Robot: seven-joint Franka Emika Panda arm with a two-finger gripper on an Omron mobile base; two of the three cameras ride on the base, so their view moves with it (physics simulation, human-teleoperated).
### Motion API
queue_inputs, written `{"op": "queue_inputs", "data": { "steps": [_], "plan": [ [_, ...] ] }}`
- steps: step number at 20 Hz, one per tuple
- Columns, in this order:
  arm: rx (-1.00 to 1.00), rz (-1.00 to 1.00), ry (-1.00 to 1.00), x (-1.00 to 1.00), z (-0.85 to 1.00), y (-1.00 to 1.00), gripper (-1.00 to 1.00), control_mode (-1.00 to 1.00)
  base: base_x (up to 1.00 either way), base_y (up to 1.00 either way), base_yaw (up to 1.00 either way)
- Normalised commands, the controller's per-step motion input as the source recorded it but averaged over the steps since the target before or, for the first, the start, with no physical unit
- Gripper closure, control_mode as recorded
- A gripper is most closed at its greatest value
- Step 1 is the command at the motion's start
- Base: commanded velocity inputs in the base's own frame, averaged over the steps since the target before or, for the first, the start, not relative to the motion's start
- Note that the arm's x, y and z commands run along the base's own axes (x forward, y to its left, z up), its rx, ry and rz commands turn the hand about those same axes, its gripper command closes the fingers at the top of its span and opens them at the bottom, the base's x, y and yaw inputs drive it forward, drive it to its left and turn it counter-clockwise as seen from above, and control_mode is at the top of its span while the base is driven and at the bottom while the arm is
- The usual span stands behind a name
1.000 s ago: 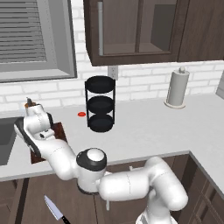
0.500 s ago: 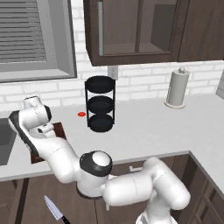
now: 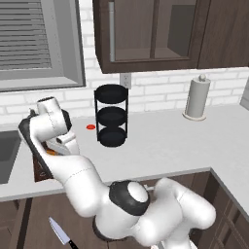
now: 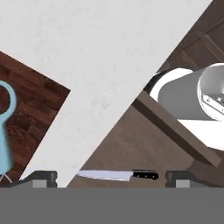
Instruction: Place the appropriate cutting tool for cutting the carrot skin on the cutting board.
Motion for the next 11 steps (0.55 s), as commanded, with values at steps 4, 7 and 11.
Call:
{"op": "queue_inputs", "data": {
  "steps": [4, 7, 11],
  "plan": [
    [0.14, 0.00, -0.14, -0.76, 0.18, -1.00, -1.00, -1.00, 0.00, 0.00, 0.00],
    [0.16, 0.00, -0.12, -0.67, 0.20, -1.00, -1.00, -1.00, 0.00, 0.00, 0.00],
    [0.20, 0.00, -0.08, -0.52, 0.17, -1.00, -1.00, -1.00, 0.00, 0.00, 0.00]
  ]
}}
